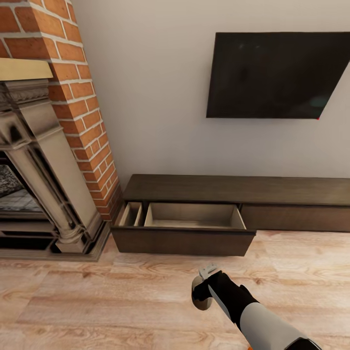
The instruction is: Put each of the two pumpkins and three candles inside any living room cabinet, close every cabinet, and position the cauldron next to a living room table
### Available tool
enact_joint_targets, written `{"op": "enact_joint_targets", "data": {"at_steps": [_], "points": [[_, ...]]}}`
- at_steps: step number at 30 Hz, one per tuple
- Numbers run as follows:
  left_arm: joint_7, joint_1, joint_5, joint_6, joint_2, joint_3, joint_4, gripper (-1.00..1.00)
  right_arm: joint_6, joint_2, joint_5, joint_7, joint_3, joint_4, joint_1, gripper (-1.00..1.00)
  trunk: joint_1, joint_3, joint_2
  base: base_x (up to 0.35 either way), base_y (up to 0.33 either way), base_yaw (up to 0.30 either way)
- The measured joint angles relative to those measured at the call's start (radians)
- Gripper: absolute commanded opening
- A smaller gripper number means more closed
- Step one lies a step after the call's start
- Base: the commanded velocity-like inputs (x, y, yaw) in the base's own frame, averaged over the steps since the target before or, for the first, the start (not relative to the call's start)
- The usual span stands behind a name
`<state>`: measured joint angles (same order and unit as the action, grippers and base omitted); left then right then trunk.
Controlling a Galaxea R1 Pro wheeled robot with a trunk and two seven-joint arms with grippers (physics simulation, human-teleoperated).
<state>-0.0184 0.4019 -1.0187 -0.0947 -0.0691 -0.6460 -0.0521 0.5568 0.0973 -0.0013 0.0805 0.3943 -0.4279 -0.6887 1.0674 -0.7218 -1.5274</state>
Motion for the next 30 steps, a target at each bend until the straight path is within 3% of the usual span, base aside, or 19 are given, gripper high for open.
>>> {"op": "enact_joint_targets", "data": {"at_steps": [18,30], "points": [[0.000,0.000,0.001,0.006,0.000,0.000,0.000,1.00,-0.020,-0.002,0.004,-0.001,0.000,-0.001,0.000,-1.00,0.000,0.000,0.000,0.313,0.061,0.000],[0.000,0.000,0.000,0.006,0.003,0.000,0.000,1.00,-0.020,-0.002,0.005,0.001,0.000,-0.004,0.000,-1.00,0.000,0.000,0.000,0.043,0.000,0.000]]}}
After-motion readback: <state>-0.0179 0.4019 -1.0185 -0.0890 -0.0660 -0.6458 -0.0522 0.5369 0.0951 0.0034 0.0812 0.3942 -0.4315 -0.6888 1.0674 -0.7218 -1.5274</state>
